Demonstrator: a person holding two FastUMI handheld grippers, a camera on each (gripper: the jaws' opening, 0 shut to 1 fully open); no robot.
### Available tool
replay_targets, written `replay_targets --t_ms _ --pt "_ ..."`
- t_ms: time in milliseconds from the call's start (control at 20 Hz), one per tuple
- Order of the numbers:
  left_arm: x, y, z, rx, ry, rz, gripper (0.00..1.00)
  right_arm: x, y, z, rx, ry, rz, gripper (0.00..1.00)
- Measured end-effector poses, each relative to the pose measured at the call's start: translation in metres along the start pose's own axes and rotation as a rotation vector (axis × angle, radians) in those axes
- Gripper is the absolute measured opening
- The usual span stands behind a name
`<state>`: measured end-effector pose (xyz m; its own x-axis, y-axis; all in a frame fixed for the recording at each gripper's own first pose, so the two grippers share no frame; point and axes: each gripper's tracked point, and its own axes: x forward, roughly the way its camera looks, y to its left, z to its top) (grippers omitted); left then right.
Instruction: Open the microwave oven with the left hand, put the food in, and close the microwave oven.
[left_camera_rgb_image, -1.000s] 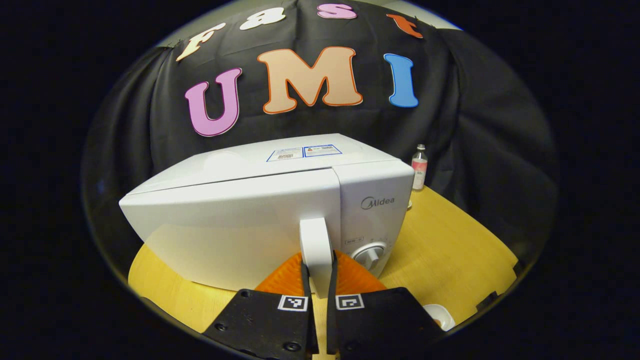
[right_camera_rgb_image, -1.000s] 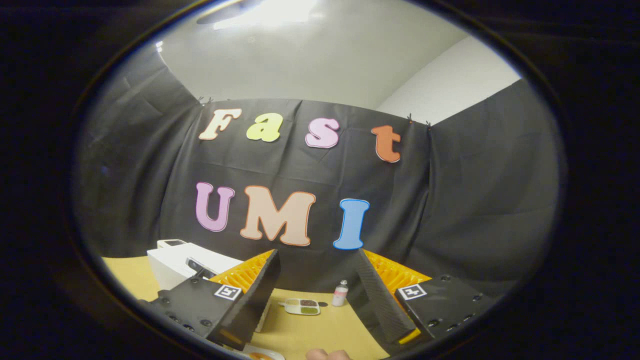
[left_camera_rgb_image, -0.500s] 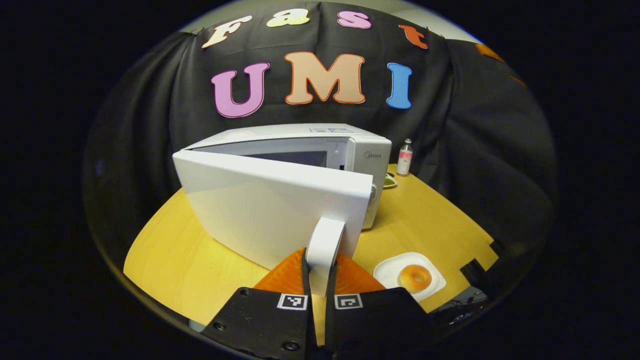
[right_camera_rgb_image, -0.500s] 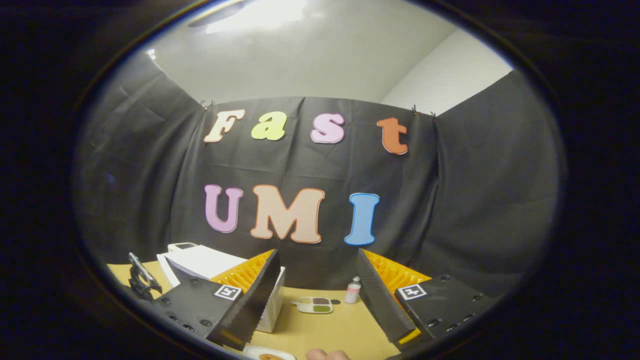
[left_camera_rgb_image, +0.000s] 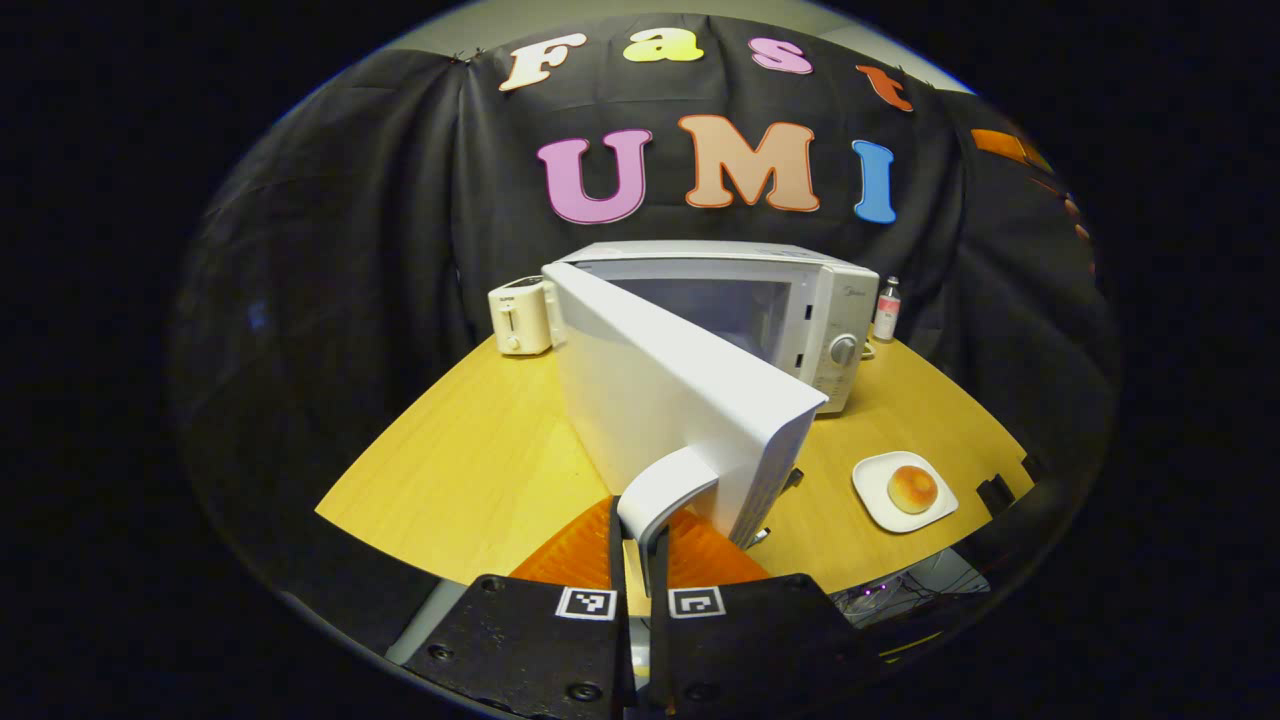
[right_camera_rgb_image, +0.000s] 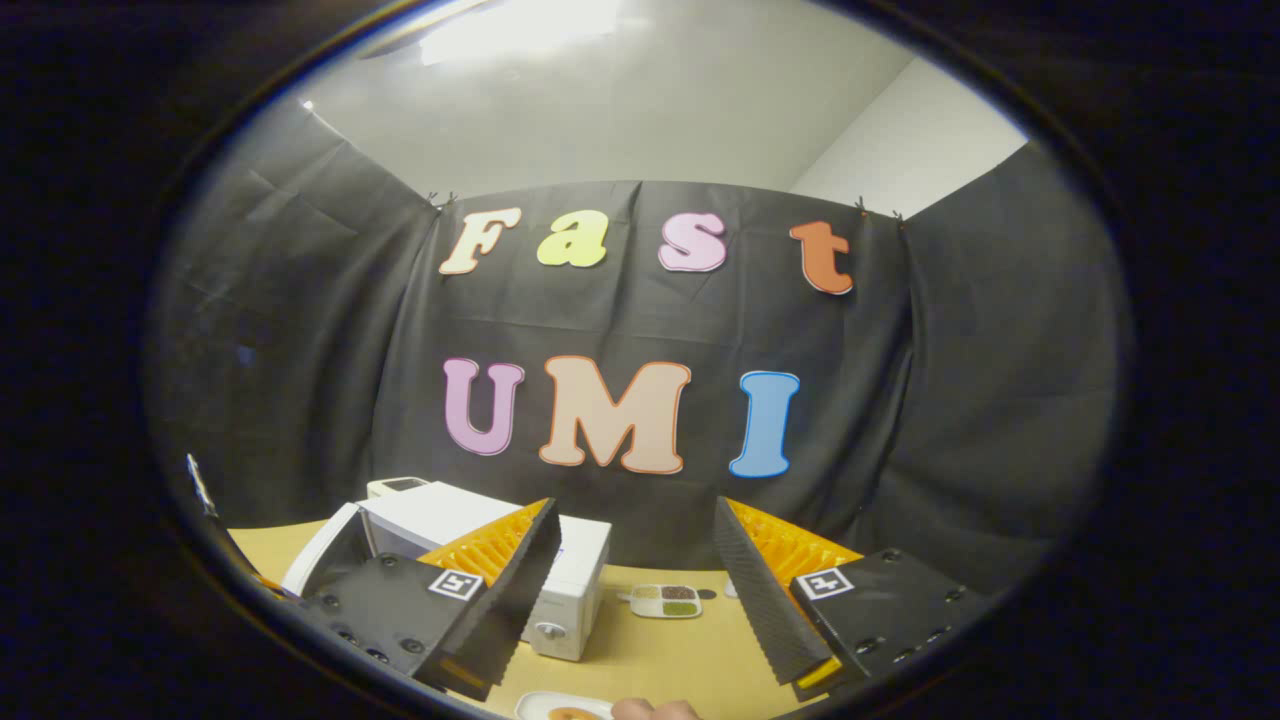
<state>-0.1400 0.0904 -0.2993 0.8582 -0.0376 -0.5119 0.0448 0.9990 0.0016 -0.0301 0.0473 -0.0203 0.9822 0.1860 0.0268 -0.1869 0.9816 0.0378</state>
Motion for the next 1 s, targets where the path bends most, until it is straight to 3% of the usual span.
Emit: replay_targets --t_ms 200,450,1000 --pt "-0.008 0.050 -0.006 -0.067 -0.018 0.027 0.04 -0.004 0.025 -0.022 0.023 0.018 0.028 0.97" --pt "-0.009 0.069 -0.010 -0.118 -0.037 0.007 0.04 -0.016 0.056 -0.082 0.017 0.029 0.083 0.97" --pt "-0.008 0.070 -0.011 -0.083 -0.018 -0.041 0.07 -0.055 0.064 -0.312 0.050 0.465 0.055 0.98"
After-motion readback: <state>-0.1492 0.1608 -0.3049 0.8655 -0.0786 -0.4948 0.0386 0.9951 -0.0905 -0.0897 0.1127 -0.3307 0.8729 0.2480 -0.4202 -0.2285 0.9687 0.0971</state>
